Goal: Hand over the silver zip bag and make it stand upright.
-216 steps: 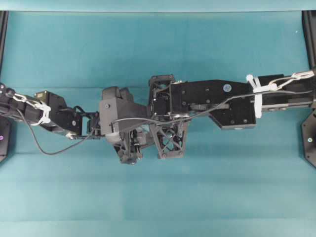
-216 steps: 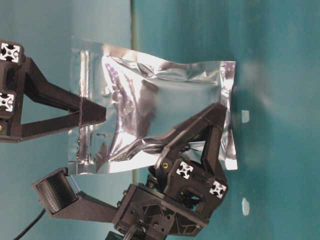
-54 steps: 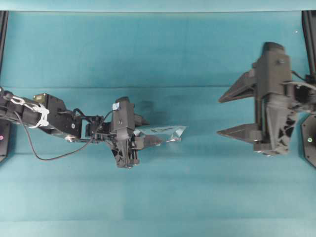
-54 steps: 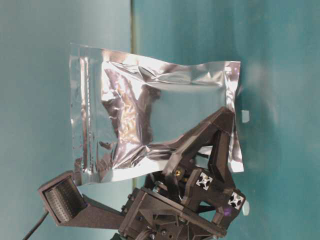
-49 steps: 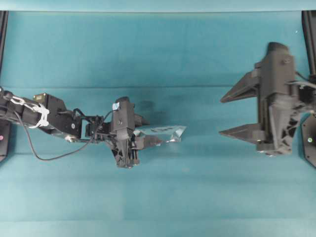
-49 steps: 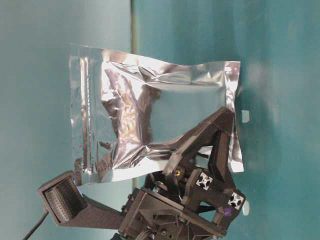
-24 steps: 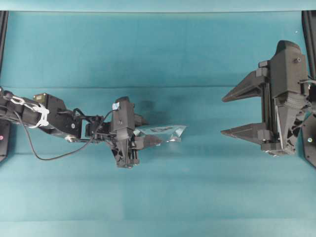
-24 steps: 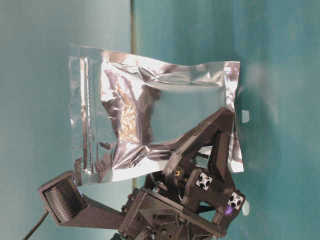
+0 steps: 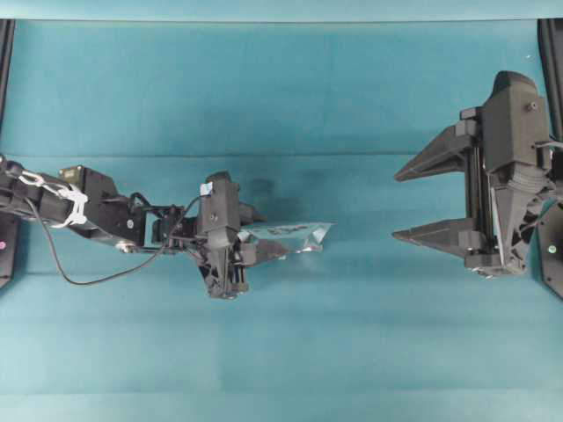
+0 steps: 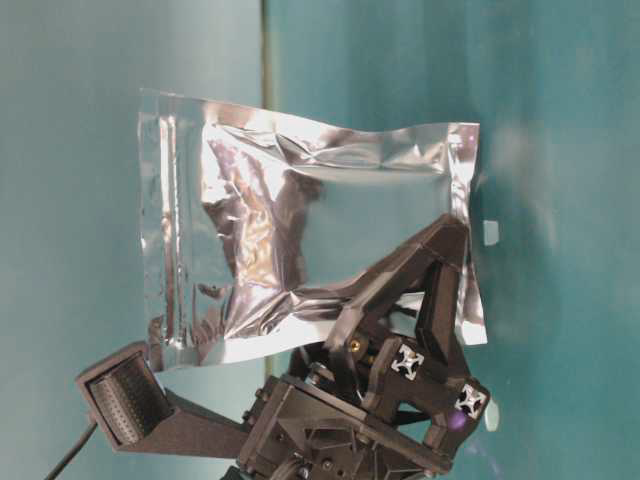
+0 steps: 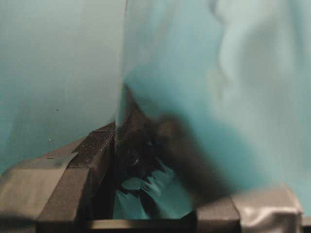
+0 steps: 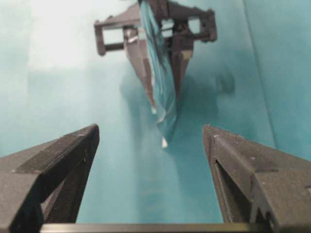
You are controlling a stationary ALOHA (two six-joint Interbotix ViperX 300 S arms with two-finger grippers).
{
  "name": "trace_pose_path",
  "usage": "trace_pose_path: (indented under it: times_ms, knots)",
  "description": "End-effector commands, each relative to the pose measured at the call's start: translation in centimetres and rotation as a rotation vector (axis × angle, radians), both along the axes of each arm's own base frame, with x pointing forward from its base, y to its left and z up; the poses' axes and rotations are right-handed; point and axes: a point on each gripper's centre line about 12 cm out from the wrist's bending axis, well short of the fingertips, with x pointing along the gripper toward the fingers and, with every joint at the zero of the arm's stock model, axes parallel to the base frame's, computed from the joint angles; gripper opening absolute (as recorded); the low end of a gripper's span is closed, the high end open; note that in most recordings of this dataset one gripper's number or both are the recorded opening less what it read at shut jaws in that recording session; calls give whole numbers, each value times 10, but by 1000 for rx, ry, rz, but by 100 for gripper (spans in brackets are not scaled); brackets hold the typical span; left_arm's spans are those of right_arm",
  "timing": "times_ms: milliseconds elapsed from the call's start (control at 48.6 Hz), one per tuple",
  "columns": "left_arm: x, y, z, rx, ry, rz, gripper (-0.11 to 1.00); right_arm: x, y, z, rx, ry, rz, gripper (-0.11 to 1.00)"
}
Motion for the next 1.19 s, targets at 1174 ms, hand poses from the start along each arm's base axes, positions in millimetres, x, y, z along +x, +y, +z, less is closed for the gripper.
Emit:
trace_pose_path:
  times_ms: [1174]
  knots:
    - [-1,-1,1,-1,11,-4,30,1,0,4,7,-29,-5,87]
